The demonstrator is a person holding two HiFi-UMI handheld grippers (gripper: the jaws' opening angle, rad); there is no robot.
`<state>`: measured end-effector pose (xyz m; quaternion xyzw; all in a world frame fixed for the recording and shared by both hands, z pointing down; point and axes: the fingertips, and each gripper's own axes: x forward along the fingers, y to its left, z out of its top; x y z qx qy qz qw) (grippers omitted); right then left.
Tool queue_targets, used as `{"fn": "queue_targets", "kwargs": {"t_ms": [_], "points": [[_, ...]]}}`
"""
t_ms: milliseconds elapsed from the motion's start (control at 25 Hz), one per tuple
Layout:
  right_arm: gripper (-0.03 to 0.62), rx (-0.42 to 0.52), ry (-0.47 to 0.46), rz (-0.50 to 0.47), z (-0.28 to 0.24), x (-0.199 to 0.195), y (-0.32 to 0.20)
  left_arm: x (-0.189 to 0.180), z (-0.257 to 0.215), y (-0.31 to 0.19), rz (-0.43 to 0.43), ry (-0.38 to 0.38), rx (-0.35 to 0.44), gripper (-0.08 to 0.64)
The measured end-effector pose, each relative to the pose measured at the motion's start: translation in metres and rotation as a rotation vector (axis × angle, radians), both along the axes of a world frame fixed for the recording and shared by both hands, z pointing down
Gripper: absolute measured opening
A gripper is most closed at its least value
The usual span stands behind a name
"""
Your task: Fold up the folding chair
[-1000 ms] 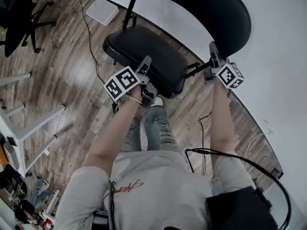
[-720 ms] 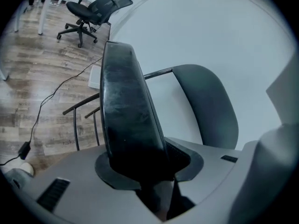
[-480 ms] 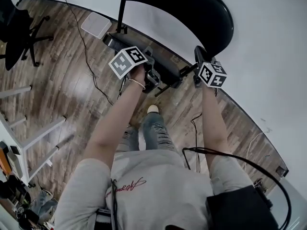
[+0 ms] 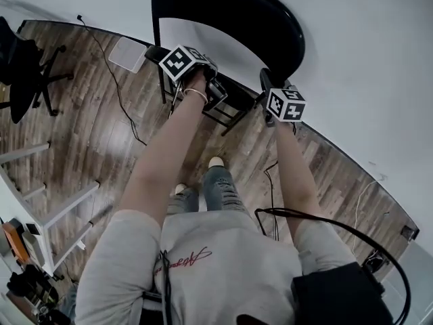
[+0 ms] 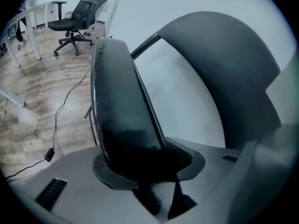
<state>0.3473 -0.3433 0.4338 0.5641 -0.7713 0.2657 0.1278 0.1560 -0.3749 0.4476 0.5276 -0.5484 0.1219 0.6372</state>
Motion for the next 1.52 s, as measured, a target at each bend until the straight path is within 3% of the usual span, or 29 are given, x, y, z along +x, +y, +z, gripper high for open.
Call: {"fn": "queue_targets", "kwargs": {"t_ms": [160, 320, 600, 880, 1120, 1400, 1520], "points": [[0.014, -0.003, -0.004, 0.002, -0.004, 0.006, -0.004, 0.014, 0.001, -0.015, 0.011, -0.026, -0.044, 0.195], [0.014, -0.006, 0.008, 0.018, -0.005, 0.007, -0.008, 0.007, 0.023, -0.046, 0.004, -0.116, -0.029, 0.201], [0.014, -0.033, 0.079, -0.050, -0.002, 0.005, -0.013, 0.022, 0.028, -0.060, 0.001, -0.148, -0.090, 0.201], [0.014, -0.026, 0.017, 0.000, -0.007, 0.013, -0.017, 0.037, 0.018, -0.058, -0.011, -0.170, -0.158, 0.201], [0.014, -0.009, 0.017, -0.014, -0.009, 0.009, -0.017, 0.031, 0.019, -0.058, -0.056, -0.180, -0.163, 0.201], [0.015, 0.083, 0.127, -0.002, -0.017, 0.011, -0.017, 0.031, 0.019, -0.060, -0.041, -0.166, -0.120, 0.210], [0.016, 0.102, 0.142, 0.010, -0.017, 0.014, -0.016, 0.037, 0.018, -0.063, 0.011, -0.117, -0.082, 0.233]]}}
